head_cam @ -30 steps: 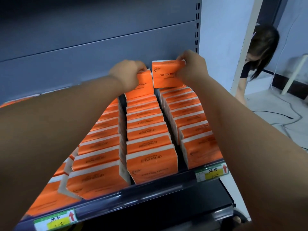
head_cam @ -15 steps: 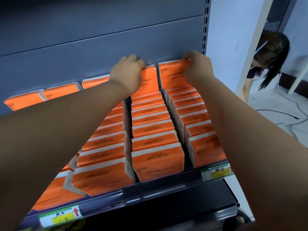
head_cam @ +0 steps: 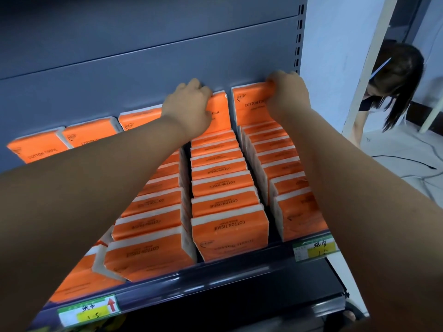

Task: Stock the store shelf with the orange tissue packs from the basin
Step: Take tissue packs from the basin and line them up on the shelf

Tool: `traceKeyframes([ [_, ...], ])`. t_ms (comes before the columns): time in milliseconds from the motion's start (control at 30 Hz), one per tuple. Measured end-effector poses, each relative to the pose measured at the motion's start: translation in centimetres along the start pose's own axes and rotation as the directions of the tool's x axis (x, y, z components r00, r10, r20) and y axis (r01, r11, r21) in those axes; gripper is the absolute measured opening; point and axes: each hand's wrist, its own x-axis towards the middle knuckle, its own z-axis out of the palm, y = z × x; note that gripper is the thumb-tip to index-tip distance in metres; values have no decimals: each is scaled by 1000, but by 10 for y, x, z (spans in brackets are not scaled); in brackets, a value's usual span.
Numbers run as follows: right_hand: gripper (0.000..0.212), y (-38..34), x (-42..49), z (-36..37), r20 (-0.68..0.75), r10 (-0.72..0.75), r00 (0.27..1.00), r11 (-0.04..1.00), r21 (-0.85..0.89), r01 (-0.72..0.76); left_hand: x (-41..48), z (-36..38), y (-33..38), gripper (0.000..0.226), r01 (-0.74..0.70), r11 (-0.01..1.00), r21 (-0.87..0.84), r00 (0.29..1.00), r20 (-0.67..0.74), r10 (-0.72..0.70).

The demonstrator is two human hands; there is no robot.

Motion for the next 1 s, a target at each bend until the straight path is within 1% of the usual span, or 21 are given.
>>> traceKeyframes([
  [100, 48, -2, -4, -1, 13, 22, 1000, 999, -28, -22, -2, -1, 3, 43, 18, 1000, -8, 1000, 25, -17],
  [200, 48, -9, -11, -5, 31, 47, 998, 996, -82, -44, -6, -2, 7, 50, 30, 998, -55, 999, 32, -29],
  [267, 51, -19, -15, -10, 41, 65, 997, 992, -107, -60, -11, -4, 8, 56, 35, 997, -71, 999, 11, -34],
  [367, 52, -42, -27, -14, 39, 56, 998, 992, -119, -51, -22, -12, 9, 58, 56, 996, -75, 997, -47, -59],
  [433, 44, -62, -42, -15, 51, 20, 998, 998, -59, -16, -36, -21, 6, 59, 93, 993, -77, 992, -74, -99],
  [500, 39, -87, -65, -11, 62, -40, 997, 998, 43, 37, -59, -33, -4, 62, 135, 989, -64, 984, -105, -142],
  [633, 41, -139, -122, -5, 20, -138, 990, 962, 239, 130, -126, -59, -35, 68, 253, 967, 10, 960, -124, -250],
  [733, 45, -179, -169, -4, 52, -206, 977, 931, 316, 180, -192, -82, -61, 71, 349, 934, 79, 931, -146, -336],
  [800, 50, -210, -205, -7, 85, -276, 958, 901, 370, 226, -242, -98, -81, 71, 420, 900, 114, 901, -172, -399],
  [867, 52, -248, -247, -10, 117, -362, 925, 855, 437, 279, -295, -114, -102, 72, 502, 854, 138, 862, -165, -480],
  [933, 54, -286, -290, -12, 134, -463, 876, 798, 494, 345, -351, -128, -120, 73, 592, 794, 141, 805, -152, -573],
  [1000, 56, -326, -333, -13, 141, -557, 818, 733, 546, 405, -407, -141, -137, 77, 677, 723, 136, 735, -180, -654],
])
